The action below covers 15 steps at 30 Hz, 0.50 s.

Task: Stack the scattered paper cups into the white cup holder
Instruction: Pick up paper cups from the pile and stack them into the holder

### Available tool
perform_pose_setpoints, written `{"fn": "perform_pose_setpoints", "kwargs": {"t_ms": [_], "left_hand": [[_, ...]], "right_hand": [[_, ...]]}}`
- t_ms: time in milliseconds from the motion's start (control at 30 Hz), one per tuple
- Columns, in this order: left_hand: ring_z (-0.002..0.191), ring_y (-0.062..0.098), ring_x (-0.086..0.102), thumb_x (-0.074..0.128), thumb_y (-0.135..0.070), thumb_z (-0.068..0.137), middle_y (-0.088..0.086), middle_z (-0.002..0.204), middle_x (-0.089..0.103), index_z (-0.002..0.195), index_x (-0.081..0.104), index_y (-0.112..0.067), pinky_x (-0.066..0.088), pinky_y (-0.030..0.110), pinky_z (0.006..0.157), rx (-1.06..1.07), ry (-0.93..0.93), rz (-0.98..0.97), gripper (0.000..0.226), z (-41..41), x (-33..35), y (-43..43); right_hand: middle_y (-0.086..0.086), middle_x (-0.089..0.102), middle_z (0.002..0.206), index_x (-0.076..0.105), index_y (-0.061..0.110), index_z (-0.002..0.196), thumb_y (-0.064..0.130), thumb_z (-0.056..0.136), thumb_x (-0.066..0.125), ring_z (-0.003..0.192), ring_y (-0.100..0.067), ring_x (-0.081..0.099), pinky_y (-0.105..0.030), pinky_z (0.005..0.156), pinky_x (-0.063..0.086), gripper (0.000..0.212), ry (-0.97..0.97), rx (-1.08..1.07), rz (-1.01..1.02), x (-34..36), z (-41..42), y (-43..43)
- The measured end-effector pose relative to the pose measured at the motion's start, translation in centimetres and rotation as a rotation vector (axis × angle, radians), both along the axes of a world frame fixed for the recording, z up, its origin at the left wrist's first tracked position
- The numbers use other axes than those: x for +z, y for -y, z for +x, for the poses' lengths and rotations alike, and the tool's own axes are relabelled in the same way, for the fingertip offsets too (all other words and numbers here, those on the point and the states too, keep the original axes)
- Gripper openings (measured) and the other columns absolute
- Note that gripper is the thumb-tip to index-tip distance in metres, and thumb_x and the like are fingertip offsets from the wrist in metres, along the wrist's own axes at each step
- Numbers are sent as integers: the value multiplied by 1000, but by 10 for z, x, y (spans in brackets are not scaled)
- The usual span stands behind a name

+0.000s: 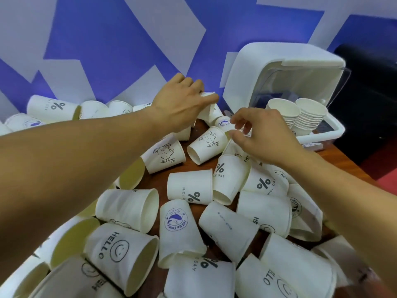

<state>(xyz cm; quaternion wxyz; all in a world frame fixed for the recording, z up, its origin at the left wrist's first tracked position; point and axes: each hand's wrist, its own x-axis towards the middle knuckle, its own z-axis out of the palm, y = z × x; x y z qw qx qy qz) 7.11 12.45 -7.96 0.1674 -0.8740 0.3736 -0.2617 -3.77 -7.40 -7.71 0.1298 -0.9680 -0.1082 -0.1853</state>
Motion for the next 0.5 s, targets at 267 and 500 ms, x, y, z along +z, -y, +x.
{"fn": "perform_pose_setpoints", "kwargs": {"t_ms": [267, 500], "left_hand": [[80, 28, 50, 57, -31, 97, 9, 109, 54, 120, 55, -24, 32, 34, 69, 147, -128, -177, 24, -35, 26, -21], [110, 33, 55, 57, -26, 98, 6, 150, 30, 114, 64, -22, 41, 33, 69, 131, -268, -484, 18, -59, 54, -21]], "right_hand": [[10, 62, 95, 58, 32, 107, 49, 80, 66, 89, -14, 51, -32, 78, 47, 32, -368, -33, -166, -2, -32, -20], [11, 64, 86, 65, 29, 105, 25, 82, 73, 85, -11, 59, -27, 77, 47, 24, -344, -37, 109, 14, -43, -29]]}}
